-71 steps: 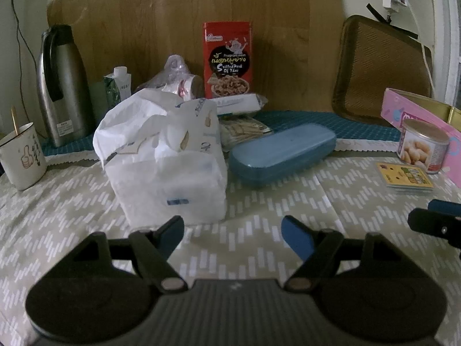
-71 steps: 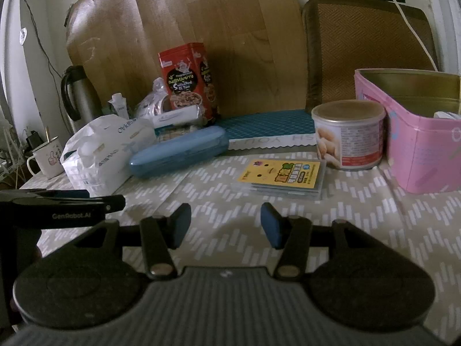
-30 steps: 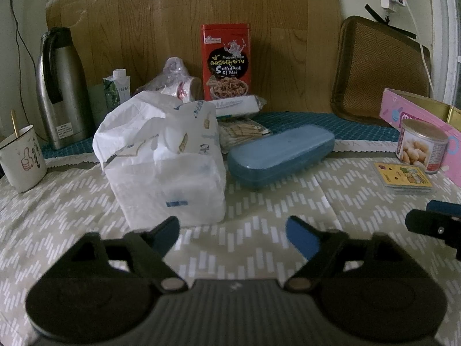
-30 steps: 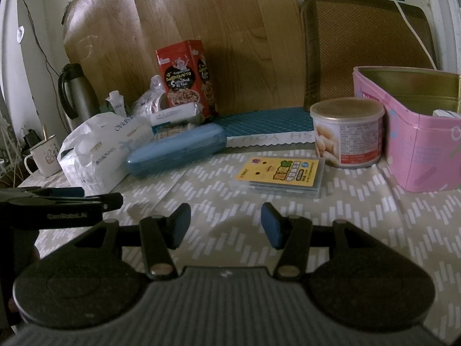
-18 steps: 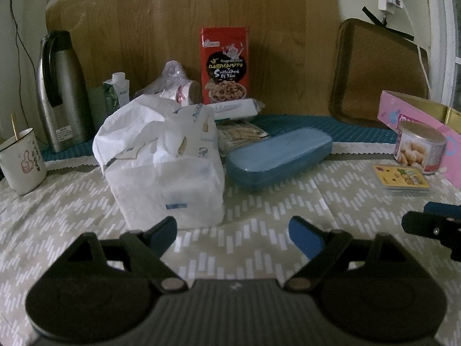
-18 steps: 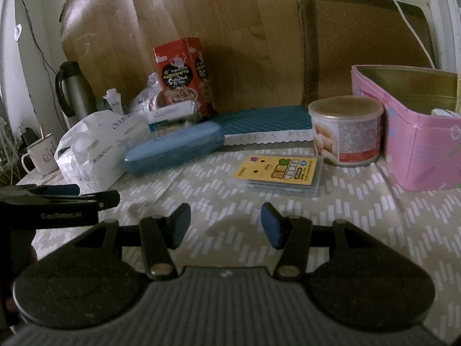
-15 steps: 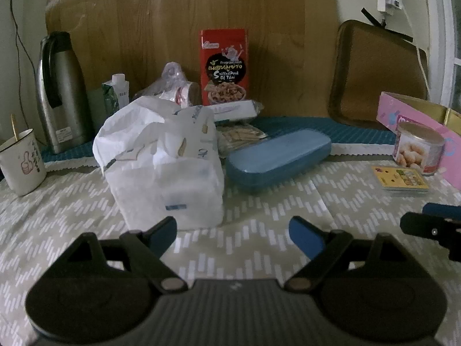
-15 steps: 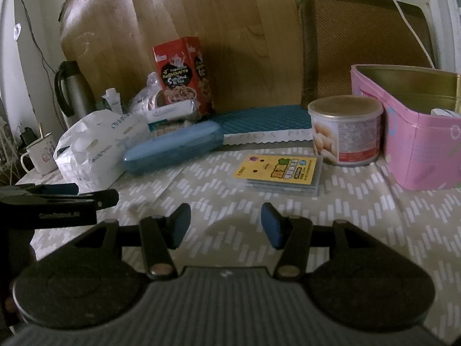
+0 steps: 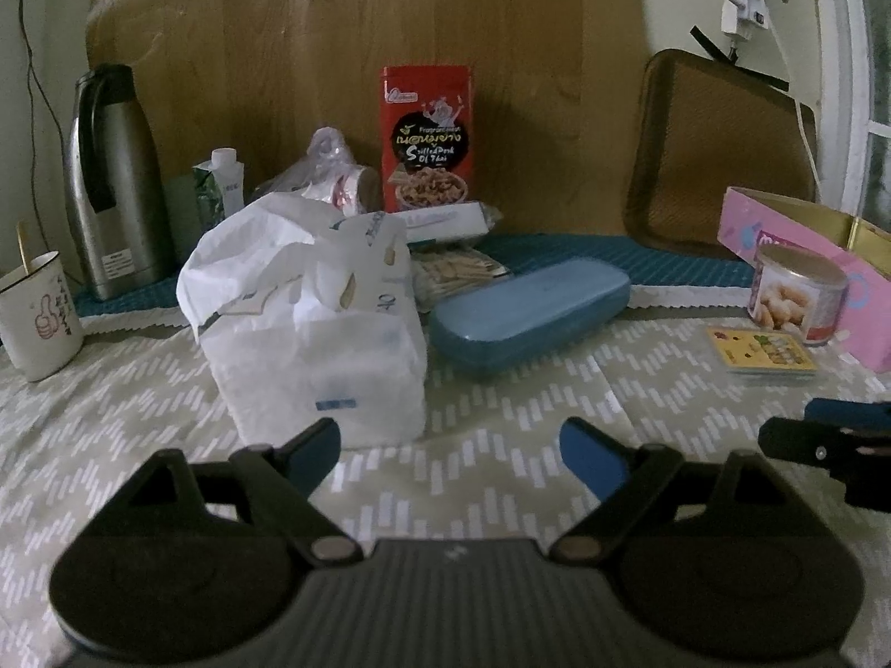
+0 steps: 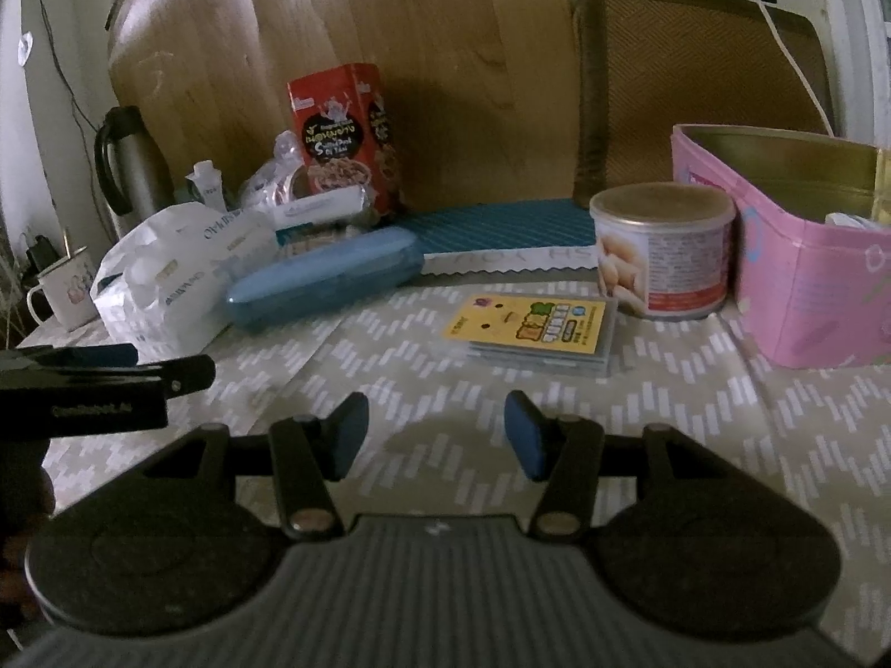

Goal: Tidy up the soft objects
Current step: 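Close both grippers together on the white wipes packet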

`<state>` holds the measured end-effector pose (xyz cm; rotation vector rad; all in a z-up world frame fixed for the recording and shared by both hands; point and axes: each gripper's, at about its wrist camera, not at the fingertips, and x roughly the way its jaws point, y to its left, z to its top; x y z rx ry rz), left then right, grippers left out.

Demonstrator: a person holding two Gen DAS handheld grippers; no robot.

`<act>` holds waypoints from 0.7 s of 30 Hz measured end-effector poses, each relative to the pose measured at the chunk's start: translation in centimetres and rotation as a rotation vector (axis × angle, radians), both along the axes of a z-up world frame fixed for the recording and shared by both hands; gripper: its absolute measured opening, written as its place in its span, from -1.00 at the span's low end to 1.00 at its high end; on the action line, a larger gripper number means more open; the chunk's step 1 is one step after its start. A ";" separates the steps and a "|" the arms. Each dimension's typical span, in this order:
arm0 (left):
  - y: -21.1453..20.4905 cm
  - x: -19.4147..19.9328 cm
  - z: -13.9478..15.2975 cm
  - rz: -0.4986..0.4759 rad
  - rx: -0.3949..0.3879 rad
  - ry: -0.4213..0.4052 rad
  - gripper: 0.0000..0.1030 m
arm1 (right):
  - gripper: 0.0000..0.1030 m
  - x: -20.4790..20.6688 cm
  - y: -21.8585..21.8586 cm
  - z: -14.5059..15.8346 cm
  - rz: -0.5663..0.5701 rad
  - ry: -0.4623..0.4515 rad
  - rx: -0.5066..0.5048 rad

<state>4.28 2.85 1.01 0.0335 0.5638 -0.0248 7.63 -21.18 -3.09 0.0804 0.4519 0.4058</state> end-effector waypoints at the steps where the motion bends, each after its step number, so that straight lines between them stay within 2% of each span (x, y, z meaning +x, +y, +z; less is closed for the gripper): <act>1: 0.0 0.0 0.0 -0.001 -0.002 -0.002 0.74 | 0.11 -0.1 0.0 0.0 -0.005 -0.005 -0.004; 6: 0.3 -0.2 0.1 -0.010 -0.021 -0.012 0.75 | 0.11 -0.6 0.2 1.2 0.016 -0.075 -0.010; 10: 1.0 -0.7 0.2 0.009 -0.058 -0.048 0.75 | 0.17 0.4 1.4 4.7 0.072 -0.154 -0.007; 12: 1.5 -1.1 0.4 0.032 -0.078 -0.088 0.75 | 0.21 2.2 2.7 6.7 0.098 -0.148 0.011; 15: 2.2 -1.4 0.6 0.051 -0.108 -0.124 0.75 | 0.21 7.3 4.6 9.1 0.133 -0.051 0.084; 17: 2.6 -1.4 0.6 0.054 -0.127 -0.133 0.75 | 0.27 11.5 6.1 9.9 0.168 0.058 0.156; 19: 2.8 -1.3 0.6 0.047 -0.146 -0.131 0.75 | 0.31 16.2 7.8 9.8 0.159 0.185 0.226; 21: 3.0 -1.2 0.6 0.041 -0.160 -0.130 0.75 | 0.36 20.0 9.5 8.9 0.116 0.281 0.247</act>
